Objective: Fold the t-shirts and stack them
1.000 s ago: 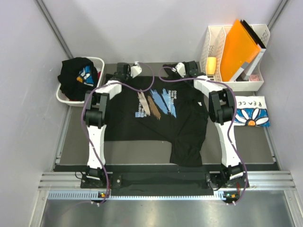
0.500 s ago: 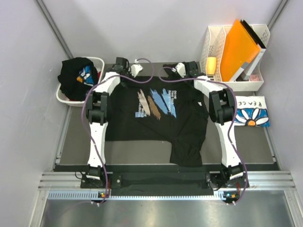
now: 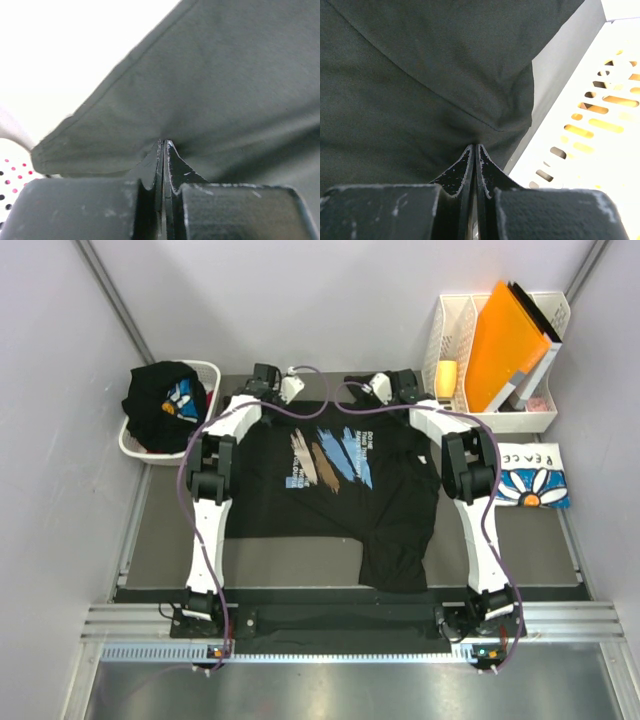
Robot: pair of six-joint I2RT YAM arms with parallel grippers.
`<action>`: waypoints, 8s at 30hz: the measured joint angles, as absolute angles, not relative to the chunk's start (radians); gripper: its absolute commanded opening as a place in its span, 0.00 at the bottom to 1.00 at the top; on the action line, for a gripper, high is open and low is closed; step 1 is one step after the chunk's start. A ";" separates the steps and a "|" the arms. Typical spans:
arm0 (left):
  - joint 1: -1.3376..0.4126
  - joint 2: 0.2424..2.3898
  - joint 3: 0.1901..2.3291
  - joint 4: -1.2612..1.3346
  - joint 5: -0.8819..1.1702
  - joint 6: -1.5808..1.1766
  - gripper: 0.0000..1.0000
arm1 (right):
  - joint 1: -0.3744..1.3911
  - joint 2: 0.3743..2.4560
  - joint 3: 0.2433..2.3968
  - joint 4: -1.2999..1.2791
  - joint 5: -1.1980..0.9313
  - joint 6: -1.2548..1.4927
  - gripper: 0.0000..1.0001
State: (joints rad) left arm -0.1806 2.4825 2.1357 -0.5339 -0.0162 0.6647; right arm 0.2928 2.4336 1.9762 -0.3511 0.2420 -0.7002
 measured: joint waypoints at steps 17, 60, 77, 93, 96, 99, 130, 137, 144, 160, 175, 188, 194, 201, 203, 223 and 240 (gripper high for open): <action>-0.236 2.489 2.019 -0.270 -0.290 0.720 0.00 | 0.306 2.540 2.058 -0.220 0.391 -0.865 0.00; -0.210 1.748 1.335 -0.088 -0.268 0.864 0.59 | 0.300 1.787 1.399 -0.305 0.107 -0.749 0.80; -0.217 1.009 0.668 -0.371 -0.091 1.222 0.00 | 0.626 1.148 0.735 -0.652 0.035 -1.000 0.15; -0.150 1.478 0.963 -0.420 -0.004 0.895 0.00 | 0.589 1.282 0.821 -0.627 0.089 -0.975 0.00; -0.133 1.530 0.998 -0.432 -0.005 0.840 0.00 | 0.571 1.317 0.824 -0.602 0.087 -0.973 0.00; -0.122 1.580 1.024 -0.463 -0.018 0.804 0.00 | 0.550 1.364 0.829 -0.577 0.085 -0.965 0.00; -0.072 1.683 1.090 -0.722 -0.164 0.611 0.00 | 0.472 1.599 0.935 -0.444 0.080 -0.825 0.00; -0.054 1.733 1.078 -0.700 -0.168 0.599 0.00 | 0.472 1.613 0.958 -0.434 0.077 -0.811 0.00; -0.053 1.742 1.113 -0.700 -0.161 0.598 0.00 | 0.472 1.629 0.971 -0.435 0.078 -0.810 0.00; -0.033 1.806 1.156 -0.635 -0.183 0.625 0.00 | 0.472 1.682 1.037 -0.442 0.077 -0.790 0.00; -0.031 1.840 1.158 -0.622 -0.234 0.636 0.00 | 0.474 1.791 1.084 -0.436 0.109 -0.762 0.00; -0.015 1.842 1.148 -0.574 -0.296 0.689 0.00 | 0.475 1.823 1.113 -0.424 0.171 -0.770 0.00; 0.008 1.842 1.136 -0.555 -0.316 0.713 0.00 | 0.474 1.823 1.104 -0.410 0.191 -0.794 0.00; 0.016 1.825 1.183 -0.595 -0.273 0.683 0.00 | 0.474 1.823 1.104 -0.410 0.191 -0.801 0.00; 0.016 1.796 1.210 -0.617 -0.238 0.678 0.00 | 0.474 1.823 1.104 -0.410 0.191 -0.800 0.00; 0.018 1.742 1.217 -0.819 -0.064 0.574 0.00 | 0.473 1.811 1.086 -0.395 0.191 -0.811 0.00; 0.031 1.733 1.133 -0.757 -0.117 0.577 0.00 | 0.472 1.800 1.073 -0.394 0.191 -0.809 0.00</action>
